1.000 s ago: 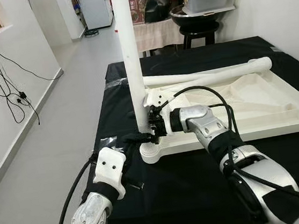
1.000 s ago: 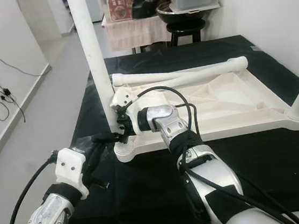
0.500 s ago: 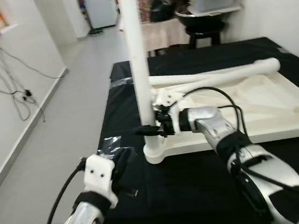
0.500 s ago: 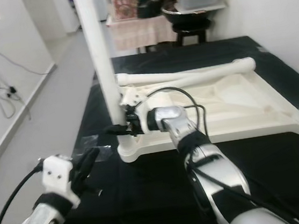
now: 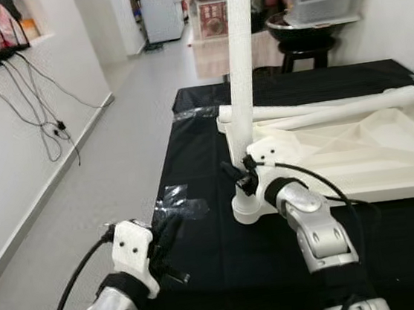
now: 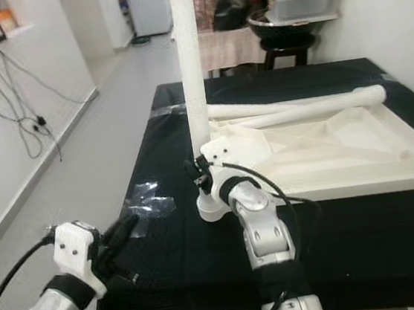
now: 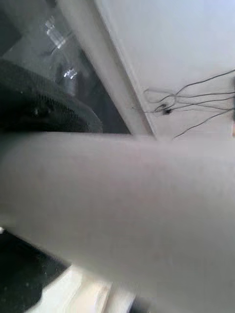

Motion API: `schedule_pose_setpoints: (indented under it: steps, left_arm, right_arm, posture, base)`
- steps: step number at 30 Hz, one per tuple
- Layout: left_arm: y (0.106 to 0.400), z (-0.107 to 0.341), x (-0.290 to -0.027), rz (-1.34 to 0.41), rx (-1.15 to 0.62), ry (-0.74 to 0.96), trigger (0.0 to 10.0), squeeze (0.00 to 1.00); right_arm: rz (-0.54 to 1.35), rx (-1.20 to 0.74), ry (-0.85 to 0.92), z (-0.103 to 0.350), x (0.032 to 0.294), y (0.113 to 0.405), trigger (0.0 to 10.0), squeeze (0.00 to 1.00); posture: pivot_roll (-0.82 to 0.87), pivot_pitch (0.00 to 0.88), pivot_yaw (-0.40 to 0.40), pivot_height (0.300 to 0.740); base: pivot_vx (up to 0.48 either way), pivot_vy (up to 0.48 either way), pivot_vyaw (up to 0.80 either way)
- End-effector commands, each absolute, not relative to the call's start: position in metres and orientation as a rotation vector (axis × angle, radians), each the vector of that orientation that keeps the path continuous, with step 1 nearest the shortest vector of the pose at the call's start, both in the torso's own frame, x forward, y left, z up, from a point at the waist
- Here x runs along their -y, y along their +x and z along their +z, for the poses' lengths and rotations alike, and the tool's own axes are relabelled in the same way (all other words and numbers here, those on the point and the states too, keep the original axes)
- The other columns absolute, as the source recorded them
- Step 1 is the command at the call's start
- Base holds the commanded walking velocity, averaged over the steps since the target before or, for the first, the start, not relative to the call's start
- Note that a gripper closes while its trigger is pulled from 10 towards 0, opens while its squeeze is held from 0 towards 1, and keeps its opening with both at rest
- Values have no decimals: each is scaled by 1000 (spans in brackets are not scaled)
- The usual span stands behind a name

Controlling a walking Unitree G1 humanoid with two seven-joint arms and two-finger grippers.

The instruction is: Building children table

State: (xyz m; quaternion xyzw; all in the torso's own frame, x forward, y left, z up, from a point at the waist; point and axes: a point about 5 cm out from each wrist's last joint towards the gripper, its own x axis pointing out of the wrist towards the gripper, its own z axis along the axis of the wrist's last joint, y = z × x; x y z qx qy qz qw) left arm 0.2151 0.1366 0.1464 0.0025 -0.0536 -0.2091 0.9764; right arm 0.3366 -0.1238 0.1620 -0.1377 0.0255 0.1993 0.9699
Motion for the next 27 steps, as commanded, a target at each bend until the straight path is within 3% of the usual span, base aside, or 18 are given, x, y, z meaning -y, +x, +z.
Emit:
schedule_pose_setpoints:
  steps: [1, 2, 5, 6, 8, 9, 10, 16, 21, 22, 23, 24, 27]
  left_arm:
    - [214, 142, -139, -425, 80, -3, 10000, 0]
    - [214, 142, -139, -411, 83, -10, 10000, 0]
    - [215, 142, -139, -401, 84, -18, 10000, 0]
    - [216, 141, -139, -397, 84, -22, 10000, 0]
    - [216, 141, -139, -397, 84, -22, 10000, 0]
    - [217, 141, -139, -399, 83, -23, 10000, 0]
    - [217, 141, -139, -403, 82, -20, 10000, 0]
    - [218, 141, -138, -409, 79, -10, 10000, 0]
    - [219, 142, -138, -408, 79, -1, 10000, 0]
    - [219, 142, -138, -407, 80, 4, 10000, 0]
    - [219, 142, -138, -407, 80, 4, 10000, 0]
    - [219, 143, -137, -403, 83, 7, 10000, 0]
    - [219, 143, -137, -400, 85, 6, 10000, 0]
  right_arm:
    - [357, -104, -299, 152, 132, 337, 6196, 0]
    - [403, -90, -276, 158, 126, 341, 10000, 1000]
    - [530, -22, -225, 172, 112, 343, 10000, 1000]
    - [707, 35, -190, 184, 98, 344, 10000, 1000]
    - [707, 35, -190, 184, 98, 344, 10000, 1000]
    - [862, 67, -180, 193, 89, 343, 10000, 341]
    - [989, 79, -203, 197, 84, 344, 10000, 0]
    - [1232, 2, -263, 193, 81, 352, 10000, 0]
    - [1292, -70, -289, 186, 80, 358, 10000, 0]
    - [1291, -98, -282, 183, 79, 361, 1882, 0]
    - [1291, -98, -282, 183, 79, 361, 1882, 0]
    - [1280, -127, -272, 181, 79, 366, 0, 0]
    - [1277, -124, -260, 182, 81, 368, 0, 0]
  posture:
    - [-116, 60, 41, 740]
    - [-111, 61, 41, 740]
    - [-108, 60, 36, 740]
    - [-111, 58, 39, 740]
    - [-111, 58, 39, 740]
    - [-108, 57, 40, 740]
    - [-100, 56, 38, 740]
    - [-87, 54, 38, 740]
    - [-81, 54, 35, 740]
    - [-76, 56, 32, 740]
    - [-76, 56, 32, 740]
    - [-73, 59, 30, 740]
    - [-76, 63, 32, 740]
  base:
    - [0, 0, 0]
    - [0, 0, 0]
    - [0, 0, 0]
    - [0, 0, 0]
    - [0, 0, 0]
    - [0, 0, 0]
    - [0, 0, 0]
    - [0, 0, 0]
    - [0, 0, 0]
    - [0, 0, 0]
    - [0, 0, 0]
    - [0, 0, 0]
    - [0, 0, 0]
